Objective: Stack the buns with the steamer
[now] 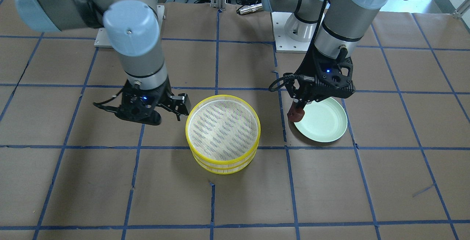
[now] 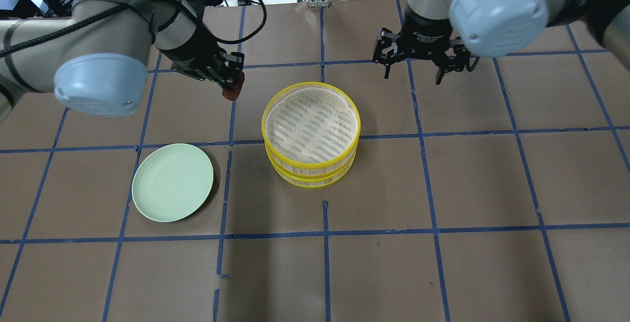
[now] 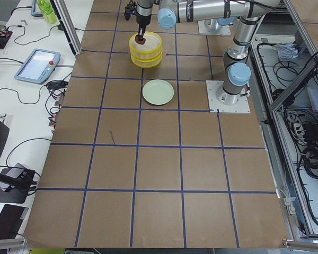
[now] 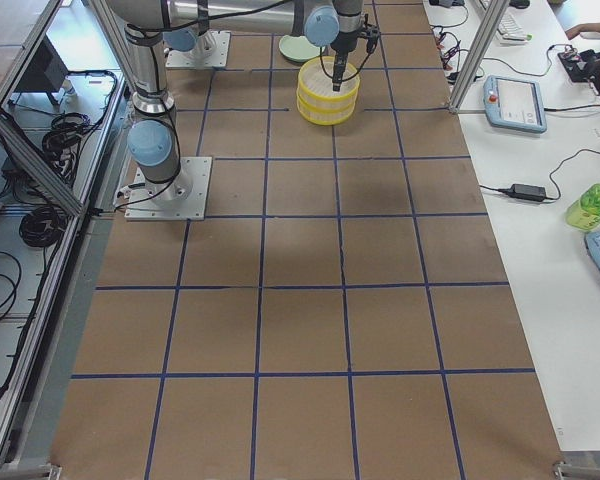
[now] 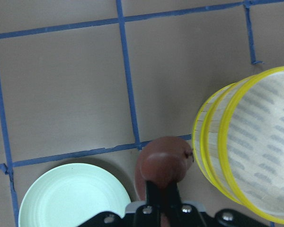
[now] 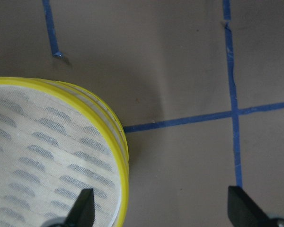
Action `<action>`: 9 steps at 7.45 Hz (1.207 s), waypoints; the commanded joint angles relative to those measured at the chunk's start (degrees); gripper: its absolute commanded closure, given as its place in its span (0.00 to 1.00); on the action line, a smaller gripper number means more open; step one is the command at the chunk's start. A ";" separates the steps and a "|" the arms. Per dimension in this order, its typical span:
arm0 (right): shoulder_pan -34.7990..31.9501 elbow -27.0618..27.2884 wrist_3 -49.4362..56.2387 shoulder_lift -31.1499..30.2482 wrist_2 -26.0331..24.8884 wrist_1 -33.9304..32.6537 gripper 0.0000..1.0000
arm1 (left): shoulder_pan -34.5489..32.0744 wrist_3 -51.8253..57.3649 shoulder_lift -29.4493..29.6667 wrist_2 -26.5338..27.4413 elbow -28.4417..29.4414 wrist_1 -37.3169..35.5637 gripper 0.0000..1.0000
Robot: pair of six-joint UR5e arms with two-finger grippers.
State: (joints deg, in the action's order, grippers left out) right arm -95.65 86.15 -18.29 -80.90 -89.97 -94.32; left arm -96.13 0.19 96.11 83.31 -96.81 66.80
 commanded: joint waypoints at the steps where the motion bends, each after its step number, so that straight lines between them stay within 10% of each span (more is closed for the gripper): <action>1: 3.27 -0.20 3.42 -4.43 0.41 5.72 0.00 | -7.55 -9.28 5.65 -0.52 -0.48 -10.33 0.93; 2: 3.19 -0.02 6.57 -4.44 0.41 5.55 0.00 | -9.06 -10.55 6.37 0.18 -0.83 -10.37 0.15; 3: 3.28 0.07 8.86 -4.35 0.32 5.55 0.00 | -9.25 -12.91 6.37 -0.25 -1.36 -10.28 0.00; 9: 3.28 0.42 9.41 -4.53 0.41 5.46 0.00 | -9.43 -14.43 6.46 -0.25 -2.24 -10.55 0.00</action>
State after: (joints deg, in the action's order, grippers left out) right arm -92.42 86.49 -8.94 -85.43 -89.57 -88.88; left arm -105.55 -14.46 102.55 82.96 -99.14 56.38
